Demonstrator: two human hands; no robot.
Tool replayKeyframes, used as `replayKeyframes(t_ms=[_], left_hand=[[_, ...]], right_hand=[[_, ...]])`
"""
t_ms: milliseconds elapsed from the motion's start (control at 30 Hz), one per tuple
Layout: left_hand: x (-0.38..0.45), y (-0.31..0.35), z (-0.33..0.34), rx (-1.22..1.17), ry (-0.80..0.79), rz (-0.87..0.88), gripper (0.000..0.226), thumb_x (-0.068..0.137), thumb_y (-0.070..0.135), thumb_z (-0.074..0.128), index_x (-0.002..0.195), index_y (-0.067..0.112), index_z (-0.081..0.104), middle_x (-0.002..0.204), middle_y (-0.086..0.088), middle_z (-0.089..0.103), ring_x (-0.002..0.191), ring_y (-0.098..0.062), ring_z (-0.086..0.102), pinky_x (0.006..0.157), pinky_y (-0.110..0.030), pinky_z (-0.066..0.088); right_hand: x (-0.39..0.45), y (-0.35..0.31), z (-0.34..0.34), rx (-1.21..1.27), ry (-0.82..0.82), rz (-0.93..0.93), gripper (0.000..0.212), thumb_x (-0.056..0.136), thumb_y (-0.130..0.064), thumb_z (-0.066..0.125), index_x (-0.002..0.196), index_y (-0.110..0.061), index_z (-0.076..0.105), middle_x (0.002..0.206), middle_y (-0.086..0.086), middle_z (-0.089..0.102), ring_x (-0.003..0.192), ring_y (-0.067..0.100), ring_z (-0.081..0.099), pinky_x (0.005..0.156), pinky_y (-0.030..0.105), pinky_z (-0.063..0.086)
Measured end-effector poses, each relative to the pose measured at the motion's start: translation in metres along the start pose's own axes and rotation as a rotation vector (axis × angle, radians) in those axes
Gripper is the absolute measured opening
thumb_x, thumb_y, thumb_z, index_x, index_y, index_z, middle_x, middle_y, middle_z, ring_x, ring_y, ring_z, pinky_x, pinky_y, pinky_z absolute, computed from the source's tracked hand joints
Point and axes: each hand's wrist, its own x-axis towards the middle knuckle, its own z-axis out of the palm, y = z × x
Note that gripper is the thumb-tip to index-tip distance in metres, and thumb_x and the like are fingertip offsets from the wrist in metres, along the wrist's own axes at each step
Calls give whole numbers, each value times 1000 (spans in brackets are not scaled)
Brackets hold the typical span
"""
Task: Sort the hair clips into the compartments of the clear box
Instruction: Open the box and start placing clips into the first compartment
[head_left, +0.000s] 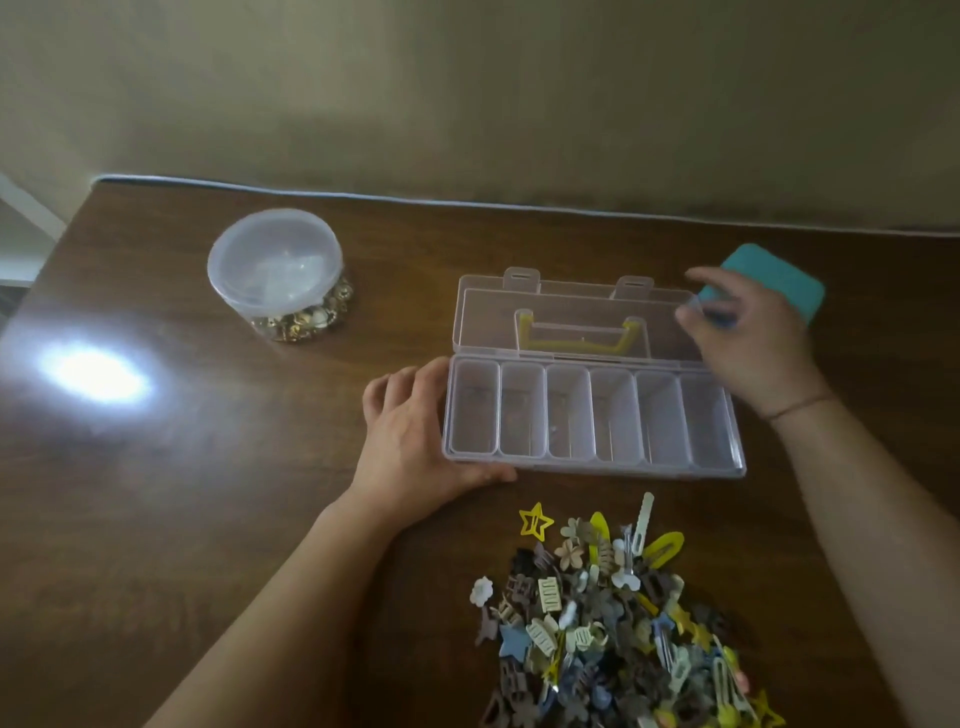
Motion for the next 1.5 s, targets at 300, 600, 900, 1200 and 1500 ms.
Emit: replayKeyframes(t_ms=[300,600,900,1200,1500], left_hand=[[-5,-4,8,-1,101,84,111,47,87,63,139,33,32,130,26,29,129,-4,28,114,-33,14],[-9,-2,13,-27,103,98,118,44,87,61,142,32,25,143,14,36,132,-9,30,116,-39,17],[-45,-6,2,-64,24,76,106,49,81,67,139,39,28,130,21,41,121,-7,33,106,-34,23],[-52,-9,1,-63,76,116,99,48,84,65,131,42,33,119,28,39,116,-3,32,103,-35,21],[-46,-5,4,-70,141,45,102,56,77,69,140,40,27,131,19,45,126,-12,34,108,-39,21]], right_hand=[[-147,-58,45,-612,-479,-799,20,84,-14,64,97,-29,67,92,-8,67,69,19,65,57,36,55],[-149,-69,76,-971,-360,-757,9,94,-18,54,97,-21,61,67,-2,32,79,27,57,67,37,49],[-173,-97,35,-166,-30,-681,10,87,-32,66,92,-33,74,82,-19,69,65,-13,56,59,9,36],[-150,-97,56,-184,-32,-687,14,84,-34,71,97,-30,74,89,-15,73,76,-9,62,73,19,51],[-162,9,-12,-349,-320,-386,27,81,-29,73,84,-56,70,76,-19,71,69,5,64,62,26,52]])
